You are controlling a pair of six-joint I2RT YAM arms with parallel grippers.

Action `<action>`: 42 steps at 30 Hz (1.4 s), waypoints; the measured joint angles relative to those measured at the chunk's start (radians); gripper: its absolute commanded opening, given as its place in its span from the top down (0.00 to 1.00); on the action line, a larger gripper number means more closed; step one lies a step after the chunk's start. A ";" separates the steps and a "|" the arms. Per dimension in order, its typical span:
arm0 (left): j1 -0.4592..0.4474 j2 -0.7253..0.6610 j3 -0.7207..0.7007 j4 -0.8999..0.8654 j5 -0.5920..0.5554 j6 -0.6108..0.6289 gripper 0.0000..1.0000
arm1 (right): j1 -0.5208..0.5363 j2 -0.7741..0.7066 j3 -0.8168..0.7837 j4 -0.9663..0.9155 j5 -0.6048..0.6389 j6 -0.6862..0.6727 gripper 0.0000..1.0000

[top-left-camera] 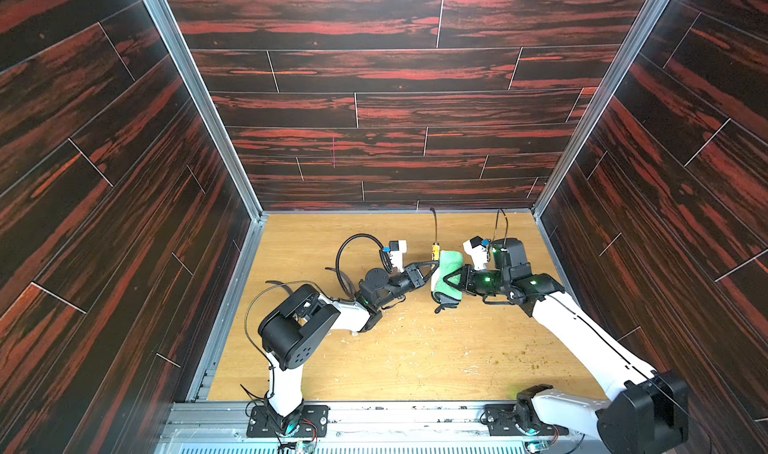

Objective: Wipe small sickles with rags
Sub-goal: Wipe the small sickle.

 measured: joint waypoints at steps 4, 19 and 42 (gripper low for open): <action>-0.013 -0.002 -0.010 0.001 -0.009 0.003 1.00 | -0.027 0.019 0.019 0.027 -0.017 0.027 1.00; -0.039 -0.022 -0.021 -0.039 -0.040 0.034 1.00 | -0.088 0.071 0.037 0.131 -0.113 0.043 1.00; 0.007 -0.005 0.091 -0.192 -0.020 0.108 1.00 | 0.082 -0.084 -0.180 0.197 -0.042 0.113 1.00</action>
